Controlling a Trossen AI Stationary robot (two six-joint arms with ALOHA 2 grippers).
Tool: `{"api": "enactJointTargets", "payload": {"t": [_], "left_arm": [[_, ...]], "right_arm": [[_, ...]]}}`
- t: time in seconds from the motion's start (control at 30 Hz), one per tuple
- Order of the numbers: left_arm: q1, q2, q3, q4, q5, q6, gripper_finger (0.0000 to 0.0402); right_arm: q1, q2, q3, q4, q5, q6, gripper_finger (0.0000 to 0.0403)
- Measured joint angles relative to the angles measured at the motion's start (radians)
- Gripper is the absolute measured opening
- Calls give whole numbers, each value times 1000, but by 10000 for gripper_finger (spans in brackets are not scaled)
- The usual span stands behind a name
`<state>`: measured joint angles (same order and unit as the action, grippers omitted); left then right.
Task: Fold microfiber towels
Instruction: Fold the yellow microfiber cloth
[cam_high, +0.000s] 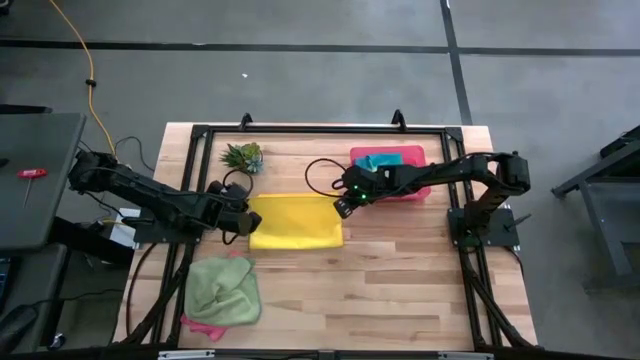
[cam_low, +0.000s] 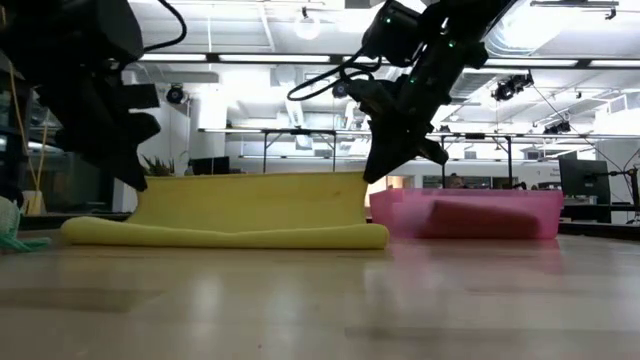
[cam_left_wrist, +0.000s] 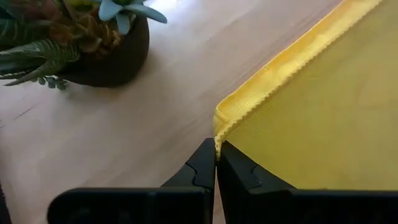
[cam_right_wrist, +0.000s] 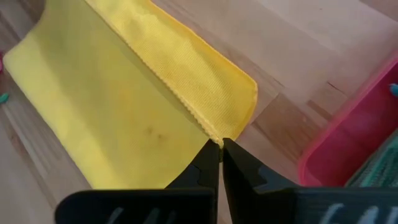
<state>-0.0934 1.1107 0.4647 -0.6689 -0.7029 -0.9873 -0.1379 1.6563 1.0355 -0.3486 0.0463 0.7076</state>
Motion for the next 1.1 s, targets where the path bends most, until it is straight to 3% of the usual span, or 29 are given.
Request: {"api": "enactJointTargets", "payload": {"t": [0.4,0.63,0.77,1.1], "left_arm": [[55,0,-1,18,-40,78,2],[99,0,-2,8,-73,97,43],[134,0,-2,8,-89,131,82],[201,-13,66,-41,-93,276,163]], "right_arm": [[-6,25,0,37,59,44,0],[-28,34,-1,60,62,54,6],[-47,35,-1,60,62,52,47],[-131,-3,-1,82,46,19,212]]}}
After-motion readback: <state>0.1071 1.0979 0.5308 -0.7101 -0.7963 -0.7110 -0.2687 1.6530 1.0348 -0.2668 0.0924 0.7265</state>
